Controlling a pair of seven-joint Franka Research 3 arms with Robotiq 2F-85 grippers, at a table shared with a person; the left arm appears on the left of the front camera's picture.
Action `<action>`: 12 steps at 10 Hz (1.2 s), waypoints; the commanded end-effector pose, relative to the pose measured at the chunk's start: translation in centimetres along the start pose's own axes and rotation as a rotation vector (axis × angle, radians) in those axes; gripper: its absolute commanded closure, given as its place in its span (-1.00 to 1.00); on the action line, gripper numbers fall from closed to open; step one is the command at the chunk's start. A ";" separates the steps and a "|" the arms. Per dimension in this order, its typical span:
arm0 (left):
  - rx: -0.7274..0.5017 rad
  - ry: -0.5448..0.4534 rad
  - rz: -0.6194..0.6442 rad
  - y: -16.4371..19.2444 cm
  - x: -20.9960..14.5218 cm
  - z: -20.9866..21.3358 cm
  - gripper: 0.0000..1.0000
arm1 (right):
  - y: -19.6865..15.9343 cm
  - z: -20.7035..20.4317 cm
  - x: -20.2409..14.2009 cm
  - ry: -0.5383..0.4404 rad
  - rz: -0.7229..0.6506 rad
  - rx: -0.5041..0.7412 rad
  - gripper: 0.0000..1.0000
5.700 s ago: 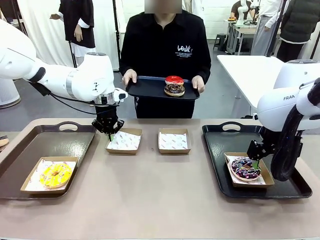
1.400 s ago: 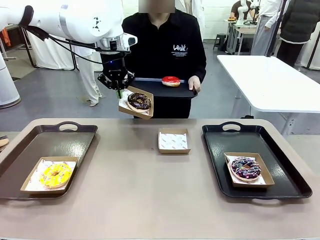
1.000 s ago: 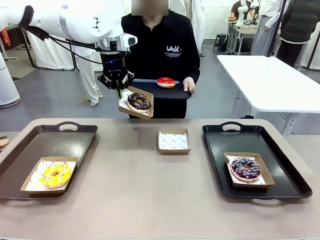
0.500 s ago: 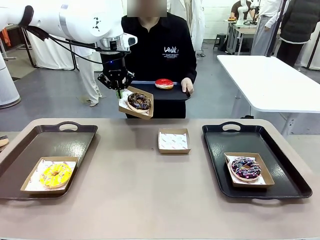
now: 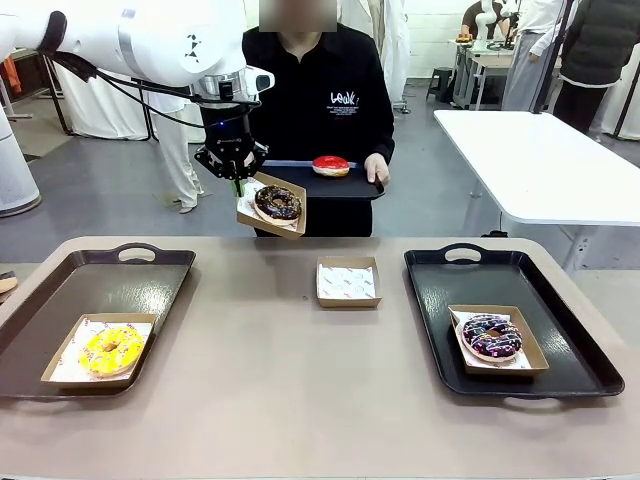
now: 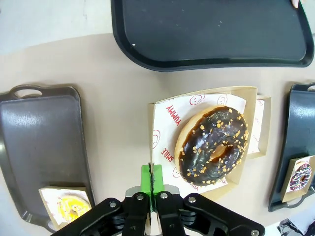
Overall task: Individually package the donuts and arrange them on the tray.
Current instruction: Place the picked Paper togo box on the Handle tray while simultaneously picking up another Paper togo box from the table with the other hand.
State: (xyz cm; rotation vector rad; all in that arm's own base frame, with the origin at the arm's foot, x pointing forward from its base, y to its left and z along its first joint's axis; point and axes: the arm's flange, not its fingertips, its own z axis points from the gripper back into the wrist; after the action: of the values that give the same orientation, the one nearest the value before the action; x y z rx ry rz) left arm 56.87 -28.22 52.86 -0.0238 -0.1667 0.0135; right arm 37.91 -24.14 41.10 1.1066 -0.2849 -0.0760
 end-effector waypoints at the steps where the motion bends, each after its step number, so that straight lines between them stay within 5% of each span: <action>1: -0.047 0.042 -0.084 3.6 -0.6 1.6 0.98 | 5.0 -2.4 2.7 0.013 -0.024 -0.153 -1.00; 4: -0.068 0.102 -0.092 10.0 -1.8 2.9 0.98 | 13.8 -7.2 6.8 0.021 0.027 -0.308 -1.00; 7: -0.003 0.097 -0.059 16.0 -3.5 3.6 0.98 | 22.6 -14.4 7.3 0.157 0.142 -0.572 -1.00; 12: 0.107 0.150 0.016 22.4 -4.1 0.5 0.98 | 26.2 -28.7 7.7 0.374 0.159 -0.833 -1.00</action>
State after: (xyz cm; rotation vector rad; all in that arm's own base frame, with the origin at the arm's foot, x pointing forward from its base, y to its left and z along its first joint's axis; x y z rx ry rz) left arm 52.72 -6.45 52.79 0.0692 -0.0086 0.0277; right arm 49.18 10.06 53.73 0.3197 -0.0222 0.1531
